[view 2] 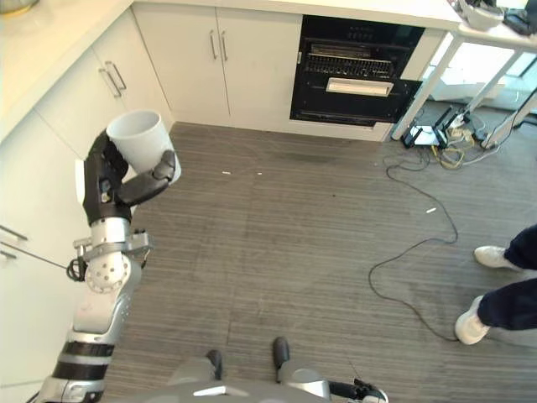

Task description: Place the dishes in the dishwasher.

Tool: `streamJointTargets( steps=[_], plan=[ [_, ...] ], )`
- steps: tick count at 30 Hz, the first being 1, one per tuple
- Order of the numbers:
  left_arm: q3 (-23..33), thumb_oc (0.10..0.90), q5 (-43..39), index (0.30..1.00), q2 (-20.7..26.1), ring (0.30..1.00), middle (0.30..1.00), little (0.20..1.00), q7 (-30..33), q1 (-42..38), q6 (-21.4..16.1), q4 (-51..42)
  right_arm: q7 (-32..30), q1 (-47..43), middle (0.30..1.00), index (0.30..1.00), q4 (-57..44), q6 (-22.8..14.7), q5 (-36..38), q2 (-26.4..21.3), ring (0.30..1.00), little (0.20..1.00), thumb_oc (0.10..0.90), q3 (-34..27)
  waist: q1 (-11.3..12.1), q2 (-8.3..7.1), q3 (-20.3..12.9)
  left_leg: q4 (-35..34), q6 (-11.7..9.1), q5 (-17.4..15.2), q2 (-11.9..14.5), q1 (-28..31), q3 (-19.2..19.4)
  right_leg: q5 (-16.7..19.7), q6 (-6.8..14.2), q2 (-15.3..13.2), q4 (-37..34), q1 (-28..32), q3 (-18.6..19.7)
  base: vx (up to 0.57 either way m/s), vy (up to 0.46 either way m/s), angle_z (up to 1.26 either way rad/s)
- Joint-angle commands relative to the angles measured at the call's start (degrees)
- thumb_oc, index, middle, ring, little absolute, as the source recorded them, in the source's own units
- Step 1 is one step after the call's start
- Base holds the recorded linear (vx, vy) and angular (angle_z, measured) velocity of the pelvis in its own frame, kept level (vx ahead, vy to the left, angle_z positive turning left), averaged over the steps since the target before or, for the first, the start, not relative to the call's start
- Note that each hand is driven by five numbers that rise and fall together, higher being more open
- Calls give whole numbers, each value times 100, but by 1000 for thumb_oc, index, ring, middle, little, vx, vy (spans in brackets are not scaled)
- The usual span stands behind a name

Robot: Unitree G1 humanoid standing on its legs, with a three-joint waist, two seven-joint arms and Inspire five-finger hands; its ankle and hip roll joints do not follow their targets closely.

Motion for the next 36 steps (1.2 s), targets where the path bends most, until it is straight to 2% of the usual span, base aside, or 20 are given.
streamJointTargets(
  steps=[1,4,5,6,11,14,15,17,18,19,20,21,24,25,27,29,31,32,35,36],
  plan=[
    [223,400,51,300,158,300,300,300,37,-428,-667,-772,-192,-71,900,900,138,-82,45,-311,900,900,800,93,112,96,65,471,108,28,-685,-700,-157,-821,315,118,86,571,86,104,-7,-1],
    [292,400,141,300,197,300,300,300,62,-324,-645,-744,-188,-44,900,900,178,-58,6,-338,900,900,800,60,211,111,2,-302,200,-10,-635,-943,69,-948,348,141,71,739,189,380,42,-54],
    [275,400,195,300,225,300,300,300,63,-256,-642,-751,-162,2,900,900,253,-17,-81,-379,900,900,800,88,365,194,-75,-1392,191,427,-596,-1201,341,-1156,365,204,71,973,361,743,148,7],
    [331,400,226,300,245,300,300,300,209,-294,-676,-725,-199,-86,900,900,336,6,-138,-412,900,900,800,196,618,207,-177,-2226,83,852,-659,-1451,246,-1417,334,120,71,1346,713,750,147,-46],
    [414,400,159,300,197,300,300,300,314,-251,-736,-745,-130,-59,900,900,302,15,-120,-276,900,900,800,221,689,163,-521,-2261,219,1163,-625,-1059,243,-1560,484,-184,234,1551,879,447,184,-112],
    [373,400,129,300,177,300,300,300,285,-270,-730,-783,-50,-95,900,900,282,68,-193,-199,900,900,800,308,724,95,-647,-2227,356,1078,-691,-881,248,-1287,732,-403,830,1341,868,317,157,-47],
    [291,400,139,300,211,300,300,300,222,-331,-681,-819,-31,-144,900,900,247,71,-209,-166,900,900,800,332,674,69,-656,-2289,401,949,-777,-631,296,-664,983,-496,1488,1031,853,254,133,-44],
    [228,400,133,300,270,300,300,300,154,-387,-621,-841,-43,-222,900,900,117,51,-143,-134,900,900,800,297,582,94,-621,-2304,486,751,-827,-323,214,268,1215,-492,2571,666,868,252,139,-15],
    [228,400,133,300,270,300,300,300,154,-387,-621,-841,-43,-222,900,900,117,51,-143,-134,900,900,800,297,582,94,-621,-2304,486,751,-827,-323,214,268,1215,-492,2571,666,868,185,91,27],
    [141,400,49,300,308,300,300,300,103,-482,-594,-830,-43,-274,900,900,-13,20,-96,-111,900,900,800,290,506,199,-528,-2332,516,675,-738,-155,133,708,1240,-314,3310,388,885,290,137,52],
    [45,400,38,300,368,300,300,300,11,-640,-539,-773,-36,-340,900,900,-100,-18,-13,-177,900,900,800,244,253,428,-337,-2387,592,518,-580,234,-83,750,1204,53,4408,-189,739,476,253,66],
    [12,400,99,300,441,300,300,300,-89,-620,-451,-758,-72,-413,900,900,-195,-19,-37,-164,900,900,800,265,161,596,-213,-2416,664,305,-476,541,-96,281,1007,-164,4781,-851,209,378,211,49],
    [6,400,73,300,444,300,300,300,-109,-614,-460,-768,-85,-428,900,900,-205,-19,-51,-154,900,900,800,283,99,605,-191,-2416,661,219,-485,661,-91,96,936,-238,4653,-1059,50,218,50,35],
    [24,400,62,300,436,300,300,300,-122,-600,-471,-770,-87,-420,900,900,-202,-13,-89,-157,900,900,800,304,20,580,-147,-2416,666,49,-528,854,-129,-314,853,-289,4414,-1313,-169,381,-38,-13],
    [106,400,-24,300,397,300,300,300,-167,-530,-512,-746,-50,-438,900,900,-130,13,-48,-155,900,900,800,283,-149,531,-114,-2416,621,-194,-555,1125,-194,-517,820,-95,3123,-1679,-472,537,-122,-5],
    [169,400,-72,300,388,300,300,300,-224,-446,-517,-729,-33,-383,900,900,2,59,-46,-147,900,900,800,249,-251,415,-150,-2416,557,-462,-652,1396,-340,-292,894,31,1507,-1658,-621,512,-182,34],
    [140,400,-45,300,404,300,300,300,-283,-380,-496,-665,-27,-322,900,900,135,93,-88,-145,900,900,800,231,-332,401,-153,-2416,485,-634,-581,1590,-437,-21,917,114,659,-1640,-740,465,-208,44],
    [86,400,-28,300,402,300,300,300,-360,-343,-513,-636,-4,-201,900,900,243,140,-141,-132,900,900,800,210,-327,298,-207,-2416,428,-661,-594,1690,-525,170,883,53,614,-1591,-753,337,-196,53],
    [53,400,13,300,367,300,300,300,-402,-316,-502,-669,5,-99,900,900,271,148,-124,-111,900,900,800,205,-345,284,-261,-2416,421,-688,-586,1747,-598,165,824,42,485,-1462,-694,216,-184,44],
    [84,400,11,300,296,300,300,300,-432,-257,-488,-655,37,-43,900,900,341,214,-198,-126,900,900,800,204,-335,271,-383,-2391,294,-784,-425,1921,-546,241,711,27,484,-1308,-764,338,-257,51]
  ],
)
